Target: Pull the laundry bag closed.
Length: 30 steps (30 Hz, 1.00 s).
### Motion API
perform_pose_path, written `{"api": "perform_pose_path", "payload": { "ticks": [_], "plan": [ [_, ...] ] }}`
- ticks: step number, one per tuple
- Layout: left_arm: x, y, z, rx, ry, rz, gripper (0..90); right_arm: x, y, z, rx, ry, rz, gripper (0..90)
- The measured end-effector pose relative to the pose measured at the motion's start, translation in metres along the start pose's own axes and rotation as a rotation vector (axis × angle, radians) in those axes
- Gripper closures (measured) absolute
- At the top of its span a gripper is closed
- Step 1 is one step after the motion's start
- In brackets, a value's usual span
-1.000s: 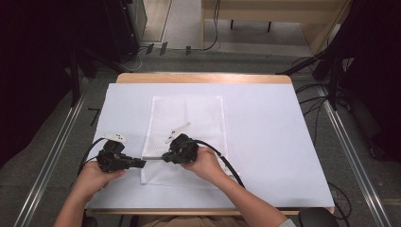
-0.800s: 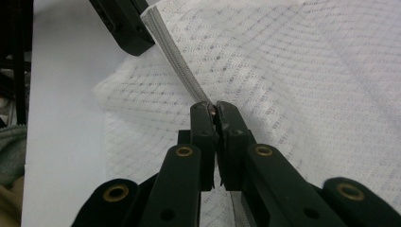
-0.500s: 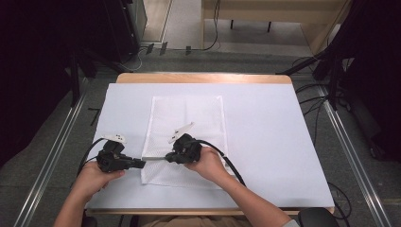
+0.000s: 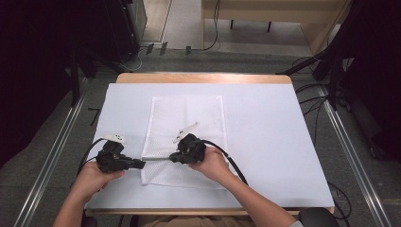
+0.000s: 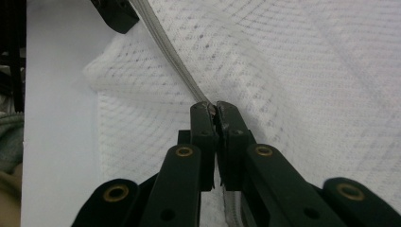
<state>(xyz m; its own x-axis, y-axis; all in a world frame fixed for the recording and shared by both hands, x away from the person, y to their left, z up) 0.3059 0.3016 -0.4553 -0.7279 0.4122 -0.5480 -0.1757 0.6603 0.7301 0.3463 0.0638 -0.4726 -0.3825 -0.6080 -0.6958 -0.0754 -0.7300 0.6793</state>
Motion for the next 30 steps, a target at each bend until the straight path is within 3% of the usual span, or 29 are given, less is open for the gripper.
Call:
{"api": "perform_pose_path", "payload": {
  "ticks": [30],
  "plan": [
    [0.002, 0.0, 0.0, 0.01, 0.003, 0.006, 88.8, 0.023, 0.02, -0.011, 0.017, -0.047, 0.013, 88.0]
  ]
}}
Point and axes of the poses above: each handheld gripper's, and its own axes: y roughly backward along the jaws, x roughly out of its underside, z roughly to its left, the point moved 3 cm from there along -y, roughly forward along the jaws, and after that the axes turned 2 degrees about -z, right-handed, at the moved point
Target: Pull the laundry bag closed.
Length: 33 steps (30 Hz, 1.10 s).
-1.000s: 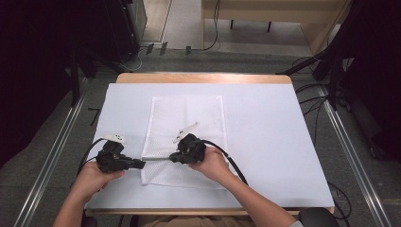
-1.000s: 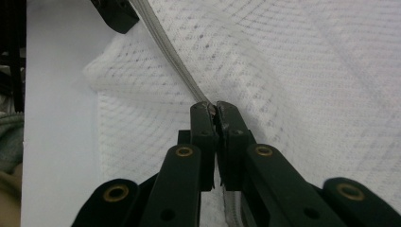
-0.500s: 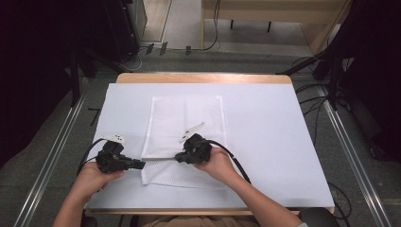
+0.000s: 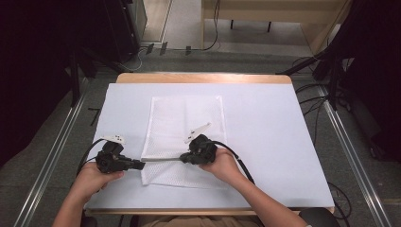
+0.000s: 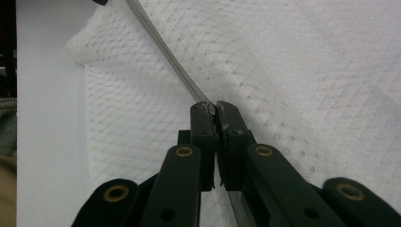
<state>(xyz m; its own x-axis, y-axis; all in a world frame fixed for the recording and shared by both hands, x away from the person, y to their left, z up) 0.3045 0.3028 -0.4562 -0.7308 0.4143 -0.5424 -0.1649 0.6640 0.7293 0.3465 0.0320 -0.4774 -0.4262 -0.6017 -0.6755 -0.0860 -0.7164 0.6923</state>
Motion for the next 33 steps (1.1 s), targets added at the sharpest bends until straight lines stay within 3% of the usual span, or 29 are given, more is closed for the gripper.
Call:
{"api": "perform_pose_path", "payload": {
  "ticks": [33],
  "plan": [
    [0.003, 0.001, 0.002, 0.005, 0.005, 0.007, 88.9, 0.018, 0.017, -0.01, 0.021, -0.019, 0.016, 88.0]
  ]
}}
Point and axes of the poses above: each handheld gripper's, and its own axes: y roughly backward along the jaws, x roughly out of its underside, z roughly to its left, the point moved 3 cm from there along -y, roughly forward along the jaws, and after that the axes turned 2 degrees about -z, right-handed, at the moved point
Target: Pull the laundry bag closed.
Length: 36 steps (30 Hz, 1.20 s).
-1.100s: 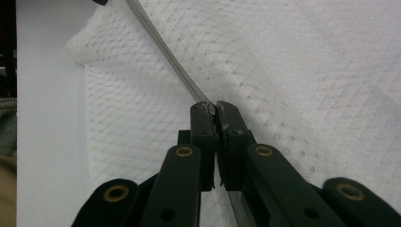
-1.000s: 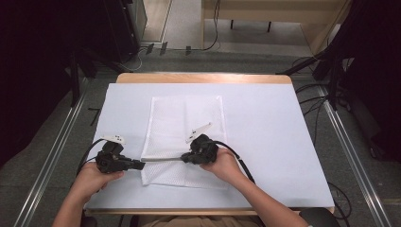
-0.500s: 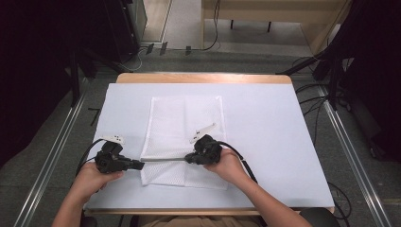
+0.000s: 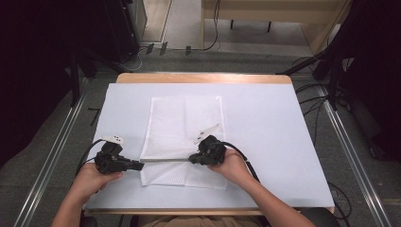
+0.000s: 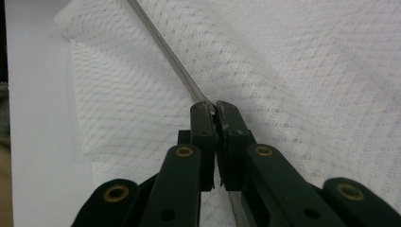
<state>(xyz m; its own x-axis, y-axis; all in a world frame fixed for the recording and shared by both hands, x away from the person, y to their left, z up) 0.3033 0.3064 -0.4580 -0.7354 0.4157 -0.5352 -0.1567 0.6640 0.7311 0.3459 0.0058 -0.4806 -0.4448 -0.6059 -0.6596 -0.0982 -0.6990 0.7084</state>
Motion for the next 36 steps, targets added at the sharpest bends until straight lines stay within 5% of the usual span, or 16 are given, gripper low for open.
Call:
{"api": "perform_pose_path", "payload": {
  "ticks": [36],
  "plan": [
    [0.001, 0.0, 0.0, 0.022, 0.01, 0.003, 88.9, 0.022, 0.029, -0.01, 0.022, -0.02, 0.009, 88.0]
  ]
}}
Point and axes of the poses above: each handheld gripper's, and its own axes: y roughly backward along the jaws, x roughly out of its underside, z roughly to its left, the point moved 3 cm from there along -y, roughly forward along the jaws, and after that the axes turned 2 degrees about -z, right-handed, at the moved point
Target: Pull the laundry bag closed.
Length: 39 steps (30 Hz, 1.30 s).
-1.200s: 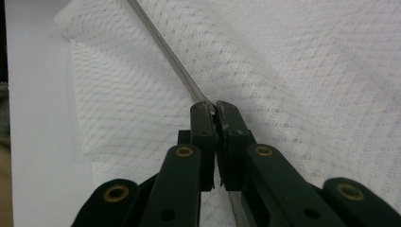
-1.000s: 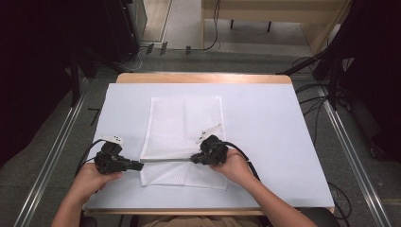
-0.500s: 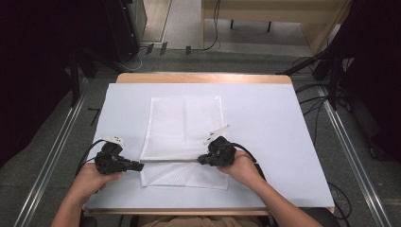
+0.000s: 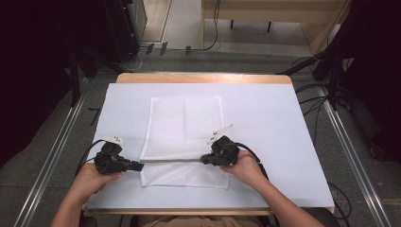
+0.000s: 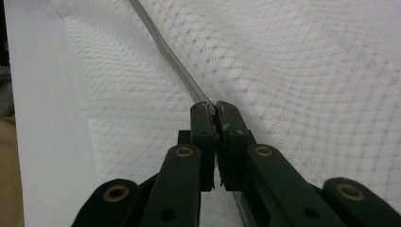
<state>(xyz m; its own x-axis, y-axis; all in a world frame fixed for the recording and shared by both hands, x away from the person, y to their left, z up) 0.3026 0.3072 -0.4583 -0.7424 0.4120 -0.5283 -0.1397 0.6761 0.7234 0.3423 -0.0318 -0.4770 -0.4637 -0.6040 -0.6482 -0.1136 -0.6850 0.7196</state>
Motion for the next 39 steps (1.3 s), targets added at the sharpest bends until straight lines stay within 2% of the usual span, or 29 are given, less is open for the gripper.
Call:
{"api": "perform_pose_path", "payload": {
  "ticks": [20, 27, 32, 39],
  "plan": [
    [0.002, 0.0, 0.001, -0.001, 0.007, 0.011, 88.9, 0.013, 0.016, -0.009, 0.017, -0.019, 0.016, 87.9],
    [0.007, 0.003, 0.002, -0.001, 0.017, 0.009, 88.9, 0.018, 0.02, -0.012, 0.017, -0.024, 0.021, 88.0],
    [0.006, 0.002, 0.001, 0.002, 0.008, 0.012, 88.9, 0.02, 0.023, -0.011, 0.013, -0.03, 0.027, 88.0],
    [0.007, 0.002, 0.002, -0.015, 0.012, 0.018, 88.9, 0.026, 0.029, -0.017, 0.025, -0.043, 0.039, 88.0]
  ]
}}
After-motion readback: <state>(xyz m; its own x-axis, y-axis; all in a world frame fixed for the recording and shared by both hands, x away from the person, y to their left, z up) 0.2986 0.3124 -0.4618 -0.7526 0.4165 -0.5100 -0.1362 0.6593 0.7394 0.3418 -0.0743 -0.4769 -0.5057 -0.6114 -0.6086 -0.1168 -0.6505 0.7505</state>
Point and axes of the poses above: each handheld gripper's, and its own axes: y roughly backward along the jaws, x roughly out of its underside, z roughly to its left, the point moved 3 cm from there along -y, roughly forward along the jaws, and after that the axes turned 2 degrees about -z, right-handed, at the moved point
